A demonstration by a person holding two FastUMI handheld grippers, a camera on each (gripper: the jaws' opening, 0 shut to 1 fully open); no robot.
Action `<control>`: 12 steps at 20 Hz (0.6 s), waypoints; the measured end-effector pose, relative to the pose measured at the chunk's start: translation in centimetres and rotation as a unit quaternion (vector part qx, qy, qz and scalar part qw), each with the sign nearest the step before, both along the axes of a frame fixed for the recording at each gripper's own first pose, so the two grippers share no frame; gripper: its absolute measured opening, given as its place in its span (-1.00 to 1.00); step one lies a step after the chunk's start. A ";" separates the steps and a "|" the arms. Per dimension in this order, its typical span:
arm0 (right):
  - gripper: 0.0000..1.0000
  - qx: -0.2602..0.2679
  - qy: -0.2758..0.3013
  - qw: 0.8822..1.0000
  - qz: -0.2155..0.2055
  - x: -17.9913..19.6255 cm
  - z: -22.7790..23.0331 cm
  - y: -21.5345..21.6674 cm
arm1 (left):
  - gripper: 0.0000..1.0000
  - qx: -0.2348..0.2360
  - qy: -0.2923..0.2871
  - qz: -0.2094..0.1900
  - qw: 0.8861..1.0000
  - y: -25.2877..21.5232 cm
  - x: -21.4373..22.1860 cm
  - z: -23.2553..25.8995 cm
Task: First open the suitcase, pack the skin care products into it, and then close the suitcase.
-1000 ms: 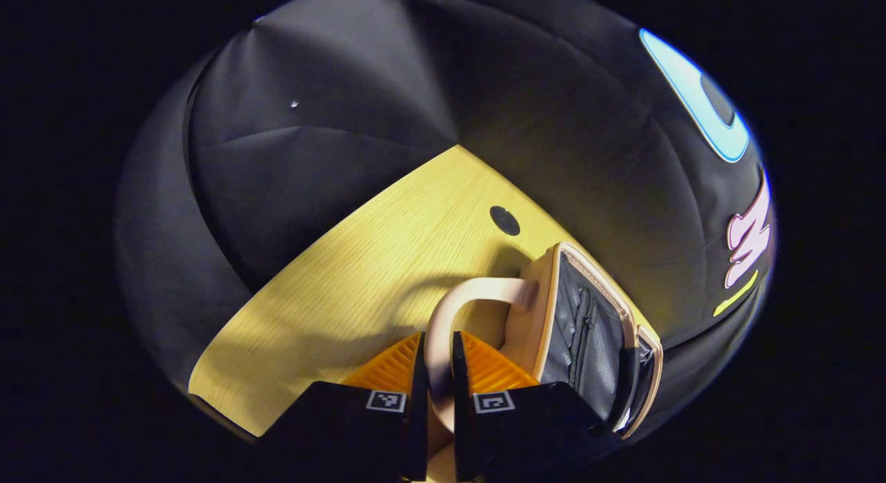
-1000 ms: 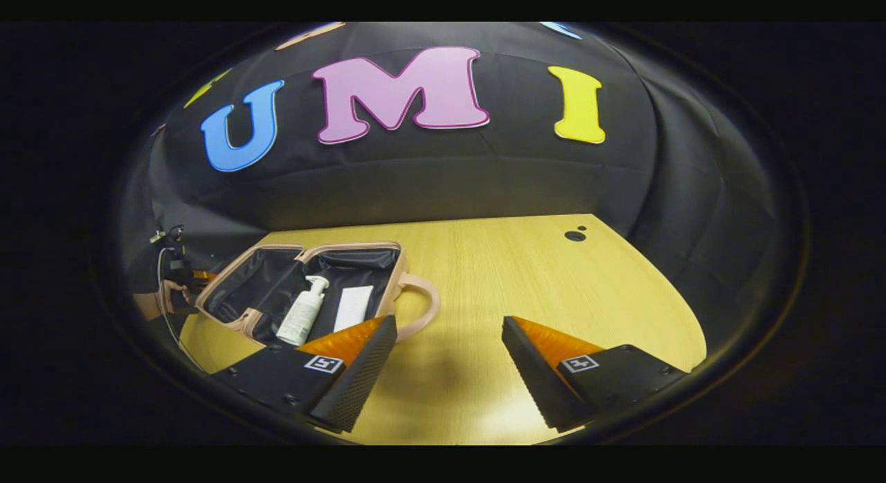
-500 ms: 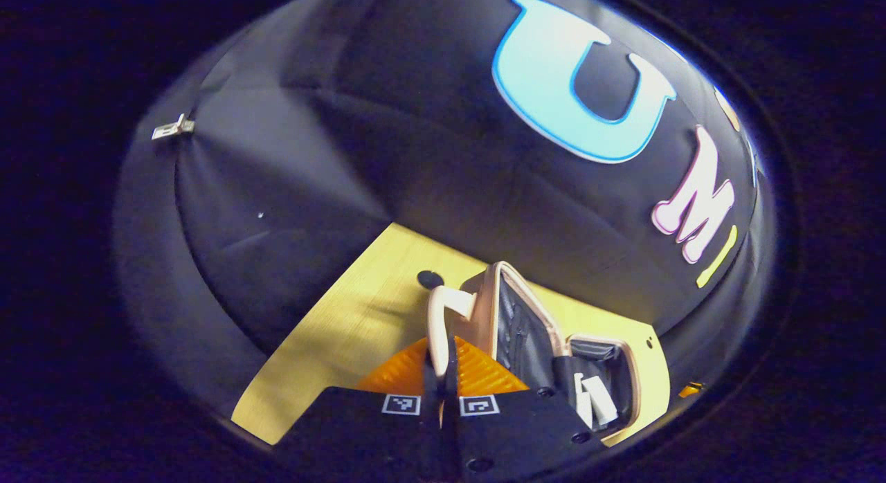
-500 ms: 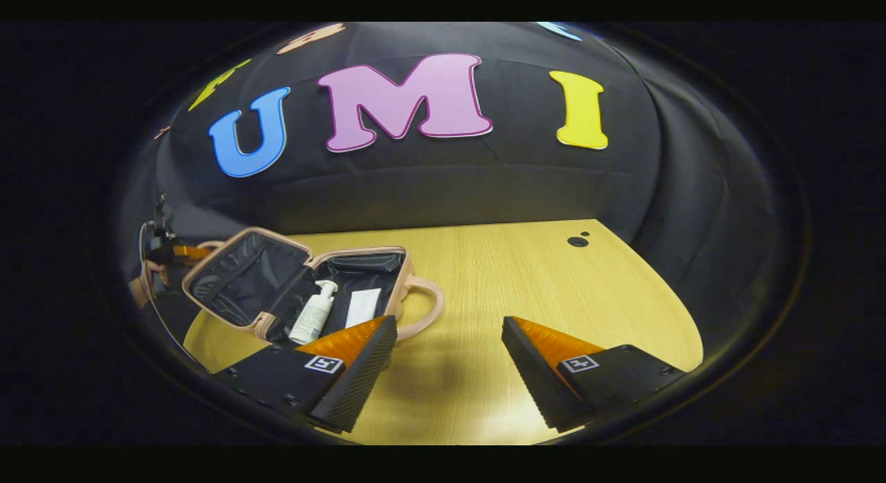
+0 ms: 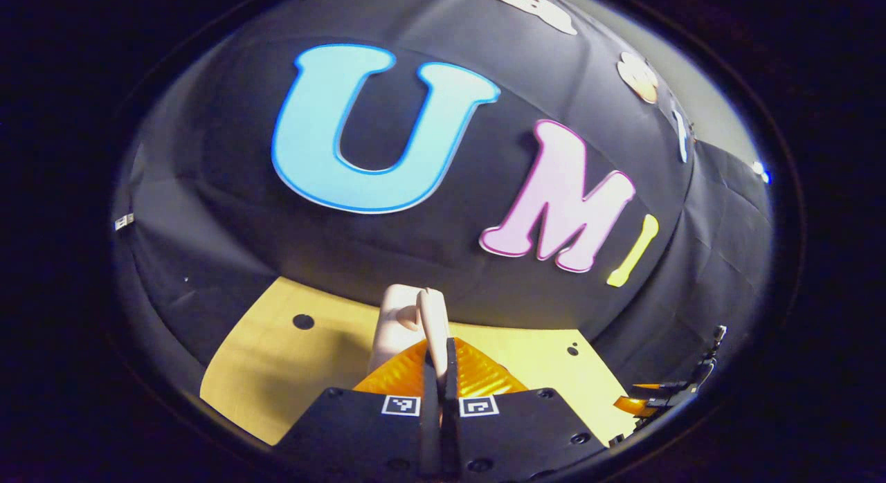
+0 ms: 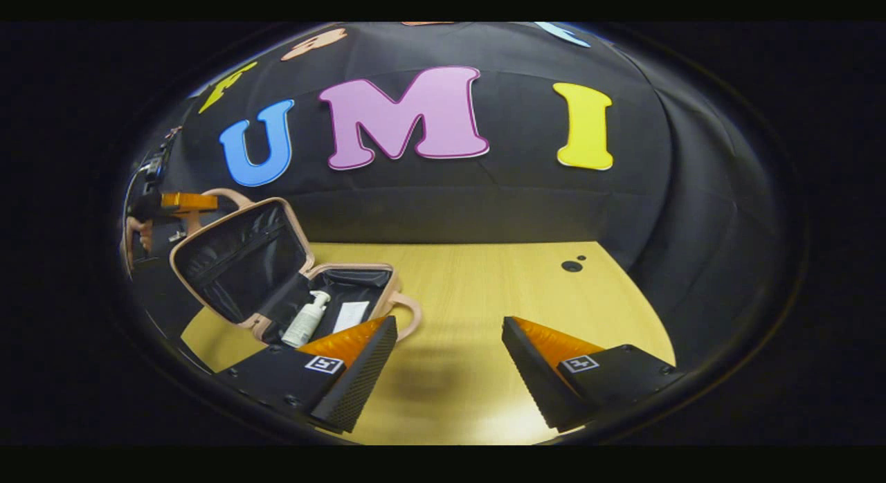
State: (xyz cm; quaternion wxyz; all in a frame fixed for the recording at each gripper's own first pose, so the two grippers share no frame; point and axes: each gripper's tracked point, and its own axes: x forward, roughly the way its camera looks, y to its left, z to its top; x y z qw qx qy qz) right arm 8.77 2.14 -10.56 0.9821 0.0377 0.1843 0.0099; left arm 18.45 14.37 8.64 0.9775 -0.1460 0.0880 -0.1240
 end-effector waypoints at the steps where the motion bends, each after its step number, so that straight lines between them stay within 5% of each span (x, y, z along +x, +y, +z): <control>1: 0.94 0.005 -0.004 1.000 -0.003 0.1 0.3 -0.9 | -0.88 0.012 -0.003 -0.016 1.000 -3.7 0.3 -0.3; 12: 0.94 0.016 -0.008 0.999 -0.026 -0.3 -1.1 -7.1 | -0.88 0.062 0.076 -0.087 0.991 -25.3 3.9 -13.7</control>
